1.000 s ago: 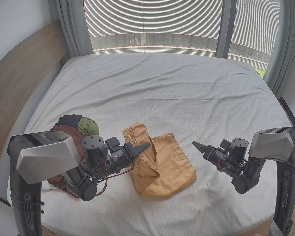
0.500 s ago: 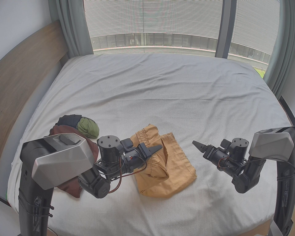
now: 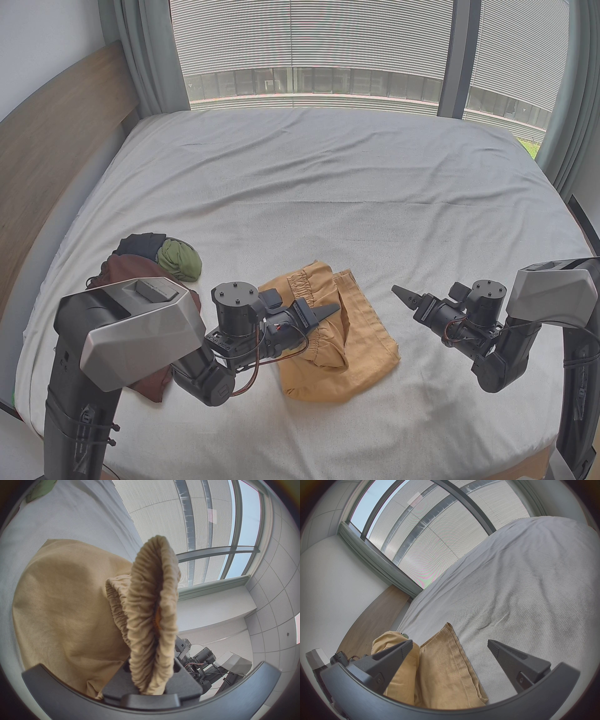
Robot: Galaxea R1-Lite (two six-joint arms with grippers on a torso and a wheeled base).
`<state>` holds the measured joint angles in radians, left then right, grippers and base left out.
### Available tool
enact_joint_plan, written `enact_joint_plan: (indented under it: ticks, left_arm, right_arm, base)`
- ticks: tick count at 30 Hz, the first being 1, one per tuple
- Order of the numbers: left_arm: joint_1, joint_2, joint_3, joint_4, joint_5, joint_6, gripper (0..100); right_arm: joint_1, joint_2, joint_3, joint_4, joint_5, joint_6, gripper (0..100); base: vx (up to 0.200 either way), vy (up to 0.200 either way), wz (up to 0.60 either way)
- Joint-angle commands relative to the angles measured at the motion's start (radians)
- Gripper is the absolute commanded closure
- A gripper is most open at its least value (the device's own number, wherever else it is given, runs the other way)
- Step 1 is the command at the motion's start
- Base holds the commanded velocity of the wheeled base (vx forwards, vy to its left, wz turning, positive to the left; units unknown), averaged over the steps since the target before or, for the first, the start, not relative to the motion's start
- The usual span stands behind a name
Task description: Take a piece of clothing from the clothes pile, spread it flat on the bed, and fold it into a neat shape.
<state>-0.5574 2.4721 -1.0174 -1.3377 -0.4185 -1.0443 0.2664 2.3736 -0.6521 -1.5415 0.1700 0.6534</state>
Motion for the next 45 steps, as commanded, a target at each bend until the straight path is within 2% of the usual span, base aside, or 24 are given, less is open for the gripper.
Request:
enact_joint_plan:
  ticks: [1, 21, 22, 36, 45]
  left_arm:
    - [-0.006, 0.008, -0.013, 0.005, 0.000, 0.000, 100]
    - [-0.035, 0.030, -0.062, 0.058, 0.003, 0.000, 100]
    - [-0.035, 0.030, -0.064, 0.058, 0.004, 0.000, 0]
    - [-0.027, 0.031, -0.066, 0.051, 0.052, 0.012, 0]
    - [0.064, -0.099, 0.120, 0.034, 0.032, 0.086, 0]
  right_arm:
    - [0.002, -0.001, 0.000, 0.000, 0.000, 0.000, 0]
    - [0.001, -0.001, -0.001, 0.000, 0.002, 0.000, 0]
    - [0.001, -0.001, -0.001, 0.000, 0.002, 0.000, 0]
    - [0.001, 0.003, 0.002, 0.000, 0.002, 0.000, 0]
    - [0.002, 0.012, 0.009, 0.003, 0.002, -0.001, 0]
  base:
    - [0.000, 0.000, 0.00]
    - [0.000, 0.000, 0.00]
    - [0.000, 0.000, 0.00]
    - [0.000, 0.000, 0.00]
    - [0.000, 0.000, 0.00]
